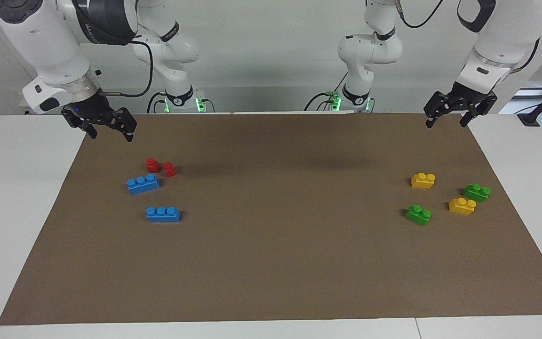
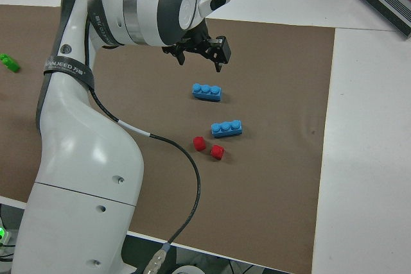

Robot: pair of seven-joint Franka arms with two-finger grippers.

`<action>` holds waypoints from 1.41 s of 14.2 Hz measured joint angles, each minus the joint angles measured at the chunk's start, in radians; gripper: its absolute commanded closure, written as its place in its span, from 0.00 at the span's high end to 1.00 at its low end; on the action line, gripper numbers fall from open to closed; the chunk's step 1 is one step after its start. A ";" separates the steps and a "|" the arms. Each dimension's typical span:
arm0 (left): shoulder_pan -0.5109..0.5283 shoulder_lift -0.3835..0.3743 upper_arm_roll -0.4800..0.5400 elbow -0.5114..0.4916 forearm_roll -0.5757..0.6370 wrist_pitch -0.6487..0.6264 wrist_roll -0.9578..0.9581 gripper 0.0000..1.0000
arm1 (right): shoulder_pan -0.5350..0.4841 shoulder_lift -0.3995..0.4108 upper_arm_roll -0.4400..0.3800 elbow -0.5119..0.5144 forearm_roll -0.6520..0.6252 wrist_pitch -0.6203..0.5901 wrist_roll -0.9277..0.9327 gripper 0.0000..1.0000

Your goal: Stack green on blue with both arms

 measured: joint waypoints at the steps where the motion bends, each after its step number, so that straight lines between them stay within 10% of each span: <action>1: 0.000 0.000 0.000 0.000 0.000 0.000 0.000 1.00 | 0.000 0.000 0.000 0.000 0.000 0.000 0.000 1.00; 16: 0.000 -0.002 -0.001 -0.012 0.000 -0.003 0.000 1.00 | 0.000 0.000 0.000 -0.001 0.000 0.004 0.000 1.00; 20: 0.000 -0.014 0.001 -0.053 0.000 0.033 -0.107 1.00 | -0.021 0.005 -0.001 -0.025 0.000 0.176 0.002 1.00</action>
